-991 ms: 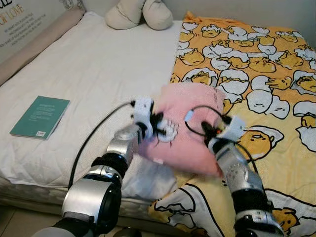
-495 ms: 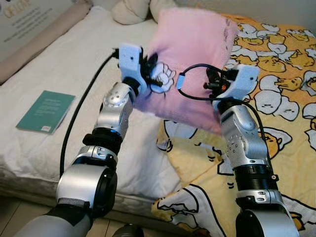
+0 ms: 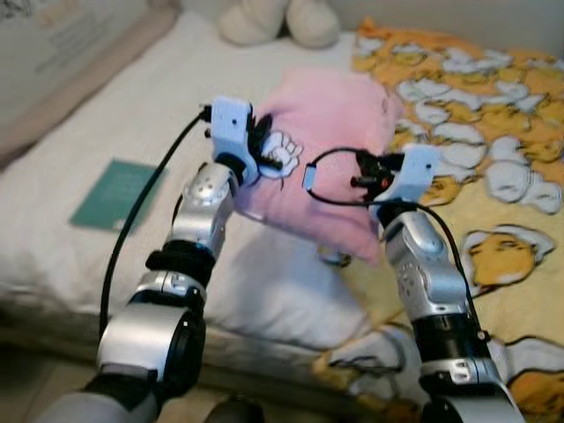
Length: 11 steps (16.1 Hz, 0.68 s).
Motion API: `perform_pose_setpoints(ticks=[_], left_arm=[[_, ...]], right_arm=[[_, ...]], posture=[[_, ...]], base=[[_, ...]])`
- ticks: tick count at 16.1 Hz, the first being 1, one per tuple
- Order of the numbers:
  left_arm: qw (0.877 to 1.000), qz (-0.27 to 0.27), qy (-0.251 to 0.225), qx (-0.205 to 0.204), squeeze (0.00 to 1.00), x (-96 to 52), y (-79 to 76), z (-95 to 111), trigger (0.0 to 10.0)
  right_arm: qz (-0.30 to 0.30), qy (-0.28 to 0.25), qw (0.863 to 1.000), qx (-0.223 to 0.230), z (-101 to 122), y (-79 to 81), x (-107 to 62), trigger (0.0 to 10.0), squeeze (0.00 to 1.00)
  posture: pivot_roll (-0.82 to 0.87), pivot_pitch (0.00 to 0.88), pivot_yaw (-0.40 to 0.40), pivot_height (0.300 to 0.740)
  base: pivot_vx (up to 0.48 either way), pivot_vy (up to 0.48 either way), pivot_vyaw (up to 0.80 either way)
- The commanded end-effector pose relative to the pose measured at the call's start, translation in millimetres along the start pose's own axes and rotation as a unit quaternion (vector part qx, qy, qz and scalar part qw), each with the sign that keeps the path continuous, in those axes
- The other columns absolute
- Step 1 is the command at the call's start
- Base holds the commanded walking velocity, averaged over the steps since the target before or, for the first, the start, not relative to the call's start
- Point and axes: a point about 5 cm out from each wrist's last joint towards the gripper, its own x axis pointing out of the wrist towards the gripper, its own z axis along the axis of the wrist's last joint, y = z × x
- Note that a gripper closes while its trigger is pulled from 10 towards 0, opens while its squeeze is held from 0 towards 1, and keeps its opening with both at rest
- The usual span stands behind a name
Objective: Clean up the room
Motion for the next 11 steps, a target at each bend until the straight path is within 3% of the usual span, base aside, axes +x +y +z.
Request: perform_pose_setpoints(ticks=[1,4,11], left_arm=[[0.999,0.012,-0.03,-0.009,0.0,2.7,1.1,11.7,10.0],[0.999,0.029,-0.005,0.015,0.0,-1.3,5.7,0.4,10.0],[0.998,0.047,-0.013,0.045,0.0,-1.5,8.3,3.0,10.0]], right_arm=[[-0.024,-0.003,1.0,-0.014,0.5,-14.3,-3.2,10.0,0.0],[-0.025,0.002,0.999,-0.03,-0.6,-17.3,-3.1,10.0,0.0],[-0.021,0.001,0.999,-0.048,0.1,-16.8,-1.5,10.0,0.0]], posture=[[-0.05,0.0,0.0,0.74],[-0.05,0.0,-0.004,0.74],[-0.05,0.0,-0.003,0.74]], base=[[0.0,0.48,0.0],[0.0,0.48,0.0],[0.0,0.48,0.0]])
